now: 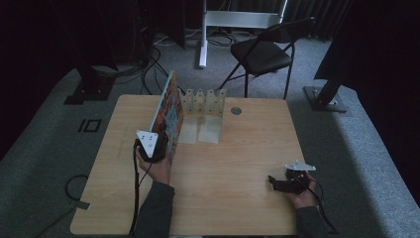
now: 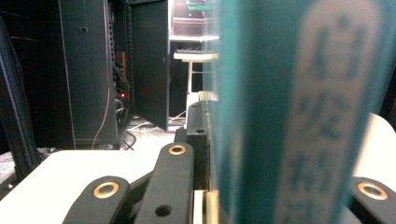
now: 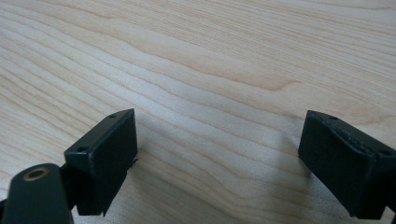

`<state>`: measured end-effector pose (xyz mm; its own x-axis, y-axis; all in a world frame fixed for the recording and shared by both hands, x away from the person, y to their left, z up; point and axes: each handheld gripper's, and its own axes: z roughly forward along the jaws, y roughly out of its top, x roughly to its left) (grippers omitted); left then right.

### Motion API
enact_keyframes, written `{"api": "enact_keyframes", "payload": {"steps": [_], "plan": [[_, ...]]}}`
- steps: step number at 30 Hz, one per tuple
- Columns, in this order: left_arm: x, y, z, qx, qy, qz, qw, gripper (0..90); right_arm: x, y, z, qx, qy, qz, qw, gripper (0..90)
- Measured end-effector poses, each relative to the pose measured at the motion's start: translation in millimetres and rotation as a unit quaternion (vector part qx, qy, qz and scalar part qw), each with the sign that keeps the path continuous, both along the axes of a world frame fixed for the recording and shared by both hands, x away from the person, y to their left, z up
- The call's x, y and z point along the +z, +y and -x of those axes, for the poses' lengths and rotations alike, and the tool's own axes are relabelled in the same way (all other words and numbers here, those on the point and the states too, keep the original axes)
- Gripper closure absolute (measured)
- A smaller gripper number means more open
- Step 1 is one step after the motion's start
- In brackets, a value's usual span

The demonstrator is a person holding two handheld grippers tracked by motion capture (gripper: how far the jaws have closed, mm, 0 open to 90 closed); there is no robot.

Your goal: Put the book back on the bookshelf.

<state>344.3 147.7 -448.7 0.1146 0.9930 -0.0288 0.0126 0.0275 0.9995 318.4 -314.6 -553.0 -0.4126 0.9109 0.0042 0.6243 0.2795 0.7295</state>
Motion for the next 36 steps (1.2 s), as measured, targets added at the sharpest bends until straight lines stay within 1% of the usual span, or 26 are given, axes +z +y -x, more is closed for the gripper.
{"api": "enact_keyframes", "payload": {"steps": [7,11,17,19,23,24,25,30,32,33,34,36], "plan": [[-0.8,-0.1,0.0,-0.001,-0.003,-0.004,1.0,79.7,0.0,0.0,0.0,0.0,0.0,0.0,1.0,11.5],[-0.5,1.8,0.2,-0.007,-0.005,-0.007,0.9999,78.8,0.0,0.0,0.0,0.0,0.0,0.0,1.0,11.5],[3.8,5.1,2.3,-0.02,-0.013,-0.007,0.9997,73.6,0.0,0.0,0.0,0.0,0.0,0.0,1.0,11.5],[4.2,5.6,2.3,-0.022,-0.011,-0.009,0.9997,72.6,0.0,0.0,0.0,0.0,0.0,0.0,1.0,11.5],[4.2,8.0,2.2,-0.032,0.0,-0.011,0.9994,70.3,0.0,0.0,0.0,0.0,0.0,0.0,1.0,11.4],[4.2,8.0,2.2,-0.032,0.0,-0.011,0.9994,70.3,0.0,0.0,0.0,0.0,0.0,0.0,1.0,11.4],[4.5,9.7,2.5,-0.037,0.003,-0.01,0.9993,70.1,0.0,0.0,0.0,0.0,0.0,0.0,1.0,11.4],[5.9,12.0,4.1,-0.042,0.008,-0.016,0.999,69.1,0.0,0.0,0.0,0.0,0.0,0.0,1.0,11.4],[6.2,13.0,4.2,-0.048,0.01,-0.016,0.9987,68.4,0.0,0.0,0.0,0.0,0.0,0.0,1.0,11.4],[6.3,13.4,4.3,-0.051,0.012,-0.017,0.9985,67.7,0.0,0.0,0.0,0.0,0.0,0.0,1.0,11.5],[6.6,14.4,4.1,-0.057,0.02,-0.017,0.998,67.2,0.0,0.0,0.0,0.0,0.0,0.0,1.0,11.4],[6.7,15.6,4.4,-0.06,0.023,-0.019,0.9977,66.2,0.0,0.0,0.0,0.0,0.0,0.0,1.0,11.4]]}}
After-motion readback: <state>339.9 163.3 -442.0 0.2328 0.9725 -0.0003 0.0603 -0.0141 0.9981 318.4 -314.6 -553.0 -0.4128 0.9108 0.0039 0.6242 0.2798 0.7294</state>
